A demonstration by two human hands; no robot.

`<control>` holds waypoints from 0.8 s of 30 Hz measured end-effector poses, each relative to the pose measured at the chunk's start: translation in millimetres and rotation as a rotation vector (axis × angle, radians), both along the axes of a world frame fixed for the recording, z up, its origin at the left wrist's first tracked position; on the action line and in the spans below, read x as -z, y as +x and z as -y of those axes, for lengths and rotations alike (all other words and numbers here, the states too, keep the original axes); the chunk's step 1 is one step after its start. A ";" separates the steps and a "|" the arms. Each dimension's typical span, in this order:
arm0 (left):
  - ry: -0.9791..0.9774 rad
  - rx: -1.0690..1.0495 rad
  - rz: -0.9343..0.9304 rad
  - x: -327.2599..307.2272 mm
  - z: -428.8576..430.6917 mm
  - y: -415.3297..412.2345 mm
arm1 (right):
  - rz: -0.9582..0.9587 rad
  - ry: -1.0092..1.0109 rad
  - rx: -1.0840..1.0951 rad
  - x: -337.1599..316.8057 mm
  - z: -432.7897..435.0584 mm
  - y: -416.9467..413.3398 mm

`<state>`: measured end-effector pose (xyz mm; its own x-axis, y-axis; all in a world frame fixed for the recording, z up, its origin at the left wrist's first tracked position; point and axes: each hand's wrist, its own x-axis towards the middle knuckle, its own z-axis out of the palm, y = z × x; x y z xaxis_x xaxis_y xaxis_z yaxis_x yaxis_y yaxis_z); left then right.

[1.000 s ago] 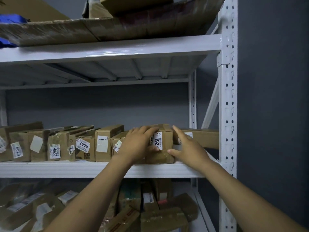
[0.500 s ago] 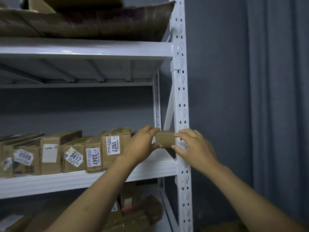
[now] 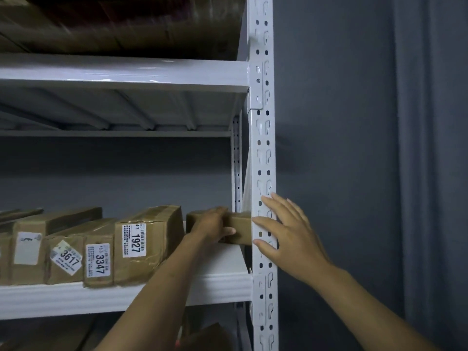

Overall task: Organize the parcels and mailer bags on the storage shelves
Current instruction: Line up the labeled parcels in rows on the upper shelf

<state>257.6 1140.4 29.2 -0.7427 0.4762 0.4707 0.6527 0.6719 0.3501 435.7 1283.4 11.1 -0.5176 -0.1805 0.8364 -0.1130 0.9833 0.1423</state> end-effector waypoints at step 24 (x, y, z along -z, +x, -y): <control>-0.460 -0.060 -0.135 -5.3 -12.5 -62.0 | -0.030 0.008 0.132 -6.1 16.1 -8.4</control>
